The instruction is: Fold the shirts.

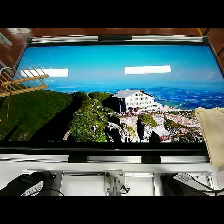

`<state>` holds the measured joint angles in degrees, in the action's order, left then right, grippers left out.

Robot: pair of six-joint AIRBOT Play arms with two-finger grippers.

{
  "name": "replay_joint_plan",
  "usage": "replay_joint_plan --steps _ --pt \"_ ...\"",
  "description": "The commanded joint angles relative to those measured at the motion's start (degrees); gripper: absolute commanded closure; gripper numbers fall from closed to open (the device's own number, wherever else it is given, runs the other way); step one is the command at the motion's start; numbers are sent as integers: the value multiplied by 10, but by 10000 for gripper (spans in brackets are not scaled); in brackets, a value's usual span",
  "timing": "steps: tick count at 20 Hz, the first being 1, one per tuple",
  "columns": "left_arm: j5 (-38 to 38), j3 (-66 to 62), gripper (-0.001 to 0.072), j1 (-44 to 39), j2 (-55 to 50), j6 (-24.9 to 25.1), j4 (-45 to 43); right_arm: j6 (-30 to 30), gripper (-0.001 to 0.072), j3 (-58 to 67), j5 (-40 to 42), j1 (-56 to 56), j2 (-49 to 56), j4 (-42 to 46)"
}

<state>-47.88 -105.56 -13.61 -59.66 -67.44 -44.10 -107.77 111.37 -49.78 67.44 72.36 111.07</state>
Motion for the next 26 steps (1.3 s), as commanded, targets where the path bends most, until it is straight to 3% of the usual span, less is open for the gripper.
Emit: replay_joint_plan --steps 1,10,11,13,14,21,23,26 --pt "-24 0 164 0 0 -10 0 -22 659 0 10 19 2 -6" --pt "-38 0 165 0 -1 -26 0 -25 655 0 -7 24 17 -32" --pt "-38 0 165 0 -1 -26 0 -23 619 0 -2 24 17 -31" --pt "-38 0 165 0 -1 -25 0 -18 147 0 -13 20 16 -38" --pt "-38 0 164 0 -1 -25 0 2 100 0 -47 17 10 -56" --pt "-85 1 165 0 -9 -25 -78 97 83 -1 -334 -66 -40 -104" --pt "-112 1 164 0 -16 -26 -104 99 83 -1 -417 -84 -54 -109" --pt "-153 2 164 0 -33 -26 -110 155 86 -3 -500 -91 -66 -208"
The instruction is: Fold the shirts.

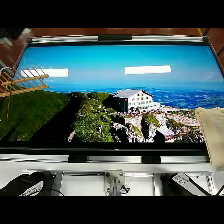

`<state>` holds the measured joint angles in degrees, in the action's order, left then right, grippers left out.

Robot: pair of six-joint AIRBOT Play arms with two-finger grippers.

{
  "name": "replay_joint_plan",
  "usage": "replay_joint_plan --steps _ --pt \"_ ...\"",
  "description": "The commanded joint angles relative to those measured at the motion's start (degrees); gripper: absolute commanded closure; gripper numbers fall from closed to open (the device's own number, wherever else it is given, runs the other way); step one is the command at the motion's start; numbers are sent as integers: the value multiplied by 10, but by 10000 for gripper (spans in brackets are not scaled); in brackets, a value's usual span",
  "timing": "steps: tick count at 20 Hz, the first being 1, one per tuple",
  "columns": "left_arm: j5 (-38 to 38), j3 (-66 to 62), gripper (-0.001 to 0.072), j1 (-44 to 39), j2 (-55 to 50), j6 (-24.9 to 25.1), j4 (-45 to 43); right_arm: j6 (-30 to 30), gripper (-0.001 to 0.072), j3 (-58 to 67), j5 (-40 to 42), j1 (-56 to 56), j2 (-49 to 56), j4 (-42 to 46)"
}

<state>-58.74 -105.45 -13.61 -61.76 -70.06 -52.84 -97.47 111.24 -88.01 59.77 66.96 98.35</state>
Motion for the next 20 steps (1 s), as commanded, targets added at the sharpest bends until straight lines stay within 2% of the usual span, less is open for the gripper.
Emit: replay_joint_plan --steps 1,2,5,7,8,10,11,12,15,17,20 --pt "-61 1 164 0 -20 -3 -23 60 85 -9 -153 -14 -13 -119" --pt "-81 1 164 0 -31 -3 -25 61 85 -24 -181 -14 -16 -155" --pt "-134 1 164 0 -72 -3 -31 54 86 -121 -173 -23 -60 -325" --pt "-155 1 165 0 -104 -9 -38 39 86 -198 -143 -76 -89 -353" --pt "-164 1 166 0 -121 -29 -52 32 86 -232 -130 -116 -97 -355" --pt "-193 1 243 0 -150 -76 -96 17 86 -282 -96 -226 -99 -364" --pt "-215 1 243 0 -162 -93 -123 9 86 -300 -49 -292 -98 -362" --pt "-240 1 243 -2 -175 -111 -157 -2 86 -310 16 -354 -97 -347" --pt "-294 1 243 -13 -212 -166 -274 -83 87 -311 196 -539 -60 -240" --pt "-304 1 243 -22 -238 -198 -329 -135 86 -311 223 -626 -14 -150" --pt "-303 1 243 -39 -269 -203 -385 -120 86 -311 179 -706 53 -53"
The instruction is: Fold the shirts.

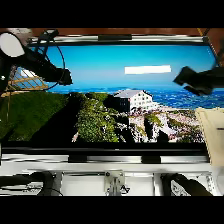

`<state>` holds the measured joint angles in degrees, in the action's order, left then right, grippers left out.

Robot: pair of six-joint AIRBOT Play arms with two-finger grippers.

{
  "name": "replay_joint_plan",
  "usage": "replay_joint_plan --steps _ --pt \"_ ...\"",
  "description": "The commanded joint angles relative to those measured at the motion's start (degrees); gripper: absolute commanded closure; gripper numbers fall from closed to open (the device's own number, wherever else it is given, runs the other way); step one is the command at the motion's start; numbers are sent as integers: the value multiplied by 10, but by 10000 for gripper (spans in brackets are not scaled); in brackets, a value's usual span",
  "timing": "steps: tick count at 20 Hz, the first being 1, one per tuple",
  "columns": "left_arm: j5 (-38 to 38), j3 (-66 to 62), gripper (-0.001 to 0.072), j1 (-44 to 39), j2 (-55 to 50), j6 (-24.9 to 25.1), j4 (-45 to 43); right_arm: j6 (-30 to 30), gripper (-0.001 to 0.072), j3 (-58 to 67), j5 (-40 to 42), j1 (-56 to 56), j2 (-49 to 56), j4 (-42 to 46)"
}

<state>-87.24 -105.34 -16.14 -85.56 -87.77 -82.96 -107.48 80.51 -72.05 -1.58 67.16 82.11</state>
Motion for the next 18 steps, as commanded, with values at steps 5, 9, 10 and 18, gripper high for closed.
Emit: replay_joint_plan --steps 5,9,10,18 --pt "2 -1 243 -29 -49 11 -85 -2 86 -4 22 -130 91 110" --pt "22 -1 242 -29 -49 -6 -79 -2 86 -4 22 -129 91 106" --pt "22 -1 242 -29 -49 -6 -79 -2 87 -4 22 -129 91 106" --pt "21 -1 242 -29 -49 -5 -79 -2 86 -4 22 -129 91 106"
